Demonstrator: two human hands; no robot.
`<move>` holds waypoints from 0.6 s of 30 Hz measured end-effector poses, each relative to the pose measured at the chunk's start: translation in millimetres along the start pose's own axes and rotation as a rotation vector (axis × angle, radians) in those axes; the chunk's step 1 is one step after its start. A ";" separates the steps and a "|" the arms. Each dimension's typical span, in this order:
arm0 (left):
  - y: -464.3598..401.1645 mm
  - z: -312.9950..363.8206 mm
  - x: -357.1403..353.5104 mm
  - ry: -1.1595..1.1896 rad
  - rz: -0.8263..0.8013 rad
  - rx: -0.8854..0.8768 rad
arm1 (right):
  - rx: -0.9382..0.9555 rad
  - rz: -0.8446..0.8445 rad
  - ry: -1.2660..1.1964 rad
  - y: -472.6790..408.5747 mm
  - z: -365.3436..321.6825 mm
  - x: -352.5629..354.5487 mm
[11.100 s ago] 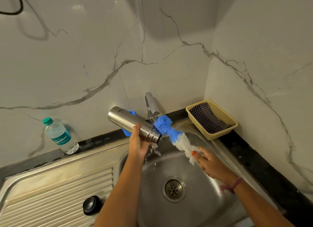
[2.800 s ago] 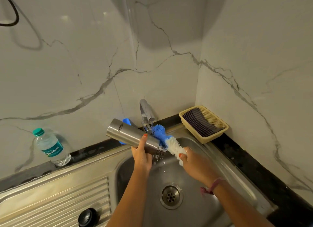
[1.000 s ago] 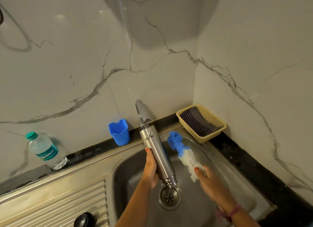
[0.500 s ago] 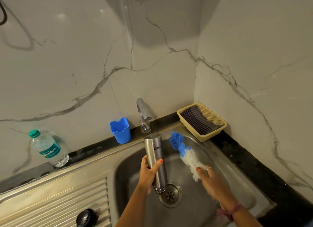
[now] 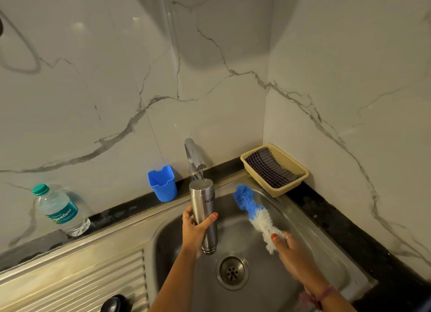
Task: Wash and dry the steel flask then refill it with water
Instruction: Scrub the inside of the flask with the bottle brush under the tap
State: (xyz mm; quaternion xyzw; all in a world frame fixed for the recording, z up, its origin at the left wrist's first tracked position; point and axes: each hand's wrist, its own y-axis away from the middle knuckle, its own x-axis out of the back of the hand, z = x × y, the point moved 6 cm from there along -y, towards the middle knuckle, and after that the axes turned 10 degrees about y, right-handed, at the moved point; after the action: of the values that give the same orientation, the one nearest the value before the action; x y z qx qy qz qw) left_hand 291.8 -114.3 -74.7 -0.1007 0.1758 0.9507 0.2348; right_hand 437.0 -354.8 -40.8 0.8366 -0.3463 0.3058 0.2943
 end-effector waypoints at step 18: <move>-22.5 30.2 -19.4 -0.310 -0.238 -0.033 | -0.039 0.014 -0.055 -17.9 -1.9 -3.1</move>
State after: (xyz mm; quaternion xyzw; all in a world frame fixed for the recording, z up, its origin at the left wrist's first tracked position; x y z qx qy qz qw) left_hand 316.2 -92.1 -48.1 0.0231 0.1085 0.9231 0.3682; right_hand 448.3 -341.7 -46.8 0.8363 -0.3661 0.2779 0.2990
